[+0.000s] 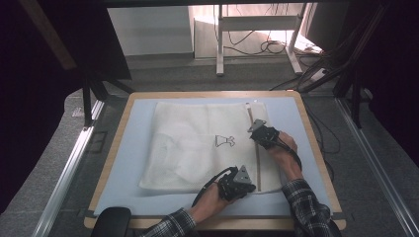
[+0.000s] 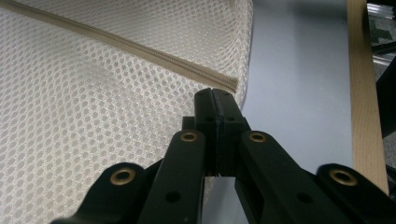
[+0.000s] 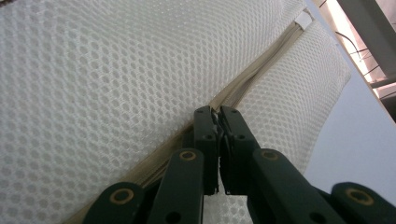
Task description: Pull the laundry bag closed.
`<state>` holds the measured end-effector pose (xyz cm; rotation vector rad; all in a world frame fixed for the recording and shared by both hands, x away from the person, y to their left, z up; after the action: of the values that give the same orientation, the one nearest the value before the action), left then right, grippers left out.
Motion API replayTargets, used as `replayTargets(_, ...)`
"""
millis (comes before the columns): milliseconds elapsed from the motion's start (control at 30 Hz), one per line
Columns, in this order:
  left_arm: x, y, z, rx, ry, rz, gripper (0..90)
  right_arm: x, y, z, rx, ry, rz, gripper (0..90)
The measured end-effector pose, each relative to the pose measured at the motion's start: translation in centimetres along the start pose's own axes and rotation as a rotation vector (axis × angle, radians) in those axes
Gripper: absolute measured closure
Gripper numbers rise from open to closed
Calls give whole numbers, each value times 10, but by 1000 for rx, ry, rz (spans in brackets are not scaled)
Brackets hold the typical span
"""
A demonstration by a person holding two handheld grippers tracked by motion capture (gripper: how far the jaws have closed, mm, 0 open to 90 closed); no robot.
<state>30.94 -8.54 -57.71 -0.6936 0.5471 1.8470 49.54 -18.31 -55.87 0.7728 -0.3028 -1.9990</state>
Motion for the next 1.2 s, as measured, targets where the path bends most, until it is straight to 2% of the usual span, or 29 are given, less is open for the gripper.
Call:
replayTargets(433, 0, 0, 0, -2, -1, -1, 898, -7, 11, -11, 4, 2, -25, 855)
replayTargets(600, 0, 0, 0, -1, 0, 0, 898, -9, 17, -16, -21, 15, -76, 853)
replayTargets(633, 0, 0, 0, 0, 1, 2, 898, -10, 20, -18, -39, 19, -111, 853)
replayTargets(667, 0, 0, 0, 1, 1, 3, 898, -10, 20, -18, -39, 19, -111, 853)
replayTargets(700, 0, 0, 0, 1, 1, 3, 898, -11, 22, -19, -50, 26, -138, 854)
replayTargets(733, 0, 0, 0, 1, 1, 2, 898, -11, 22, -19, -50, 26, -138, 854)
replayTargets(900, 0, 0, 0, 2, 2, 4, 898, -13, 28, -24, -73, 35, -206, 854)
replayTargets(1200, 0, 0, 0, 4, 4, 9, 898, -17, 33, -31, -83, 47, -255, 854)
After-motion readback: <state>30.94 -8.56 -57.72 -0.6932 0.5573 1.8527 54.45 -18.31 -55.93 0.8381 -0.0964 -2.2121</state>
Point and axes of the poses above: each handheld gripper's, and its own axes: z roughly backward along the jaws, x roughly out of its underside, y roughly to its right, the point moved 6 cm from there along -z, roughly forward along the jaws, and after that the axes turned 6 degrees about -y, right-handed, at the moved point
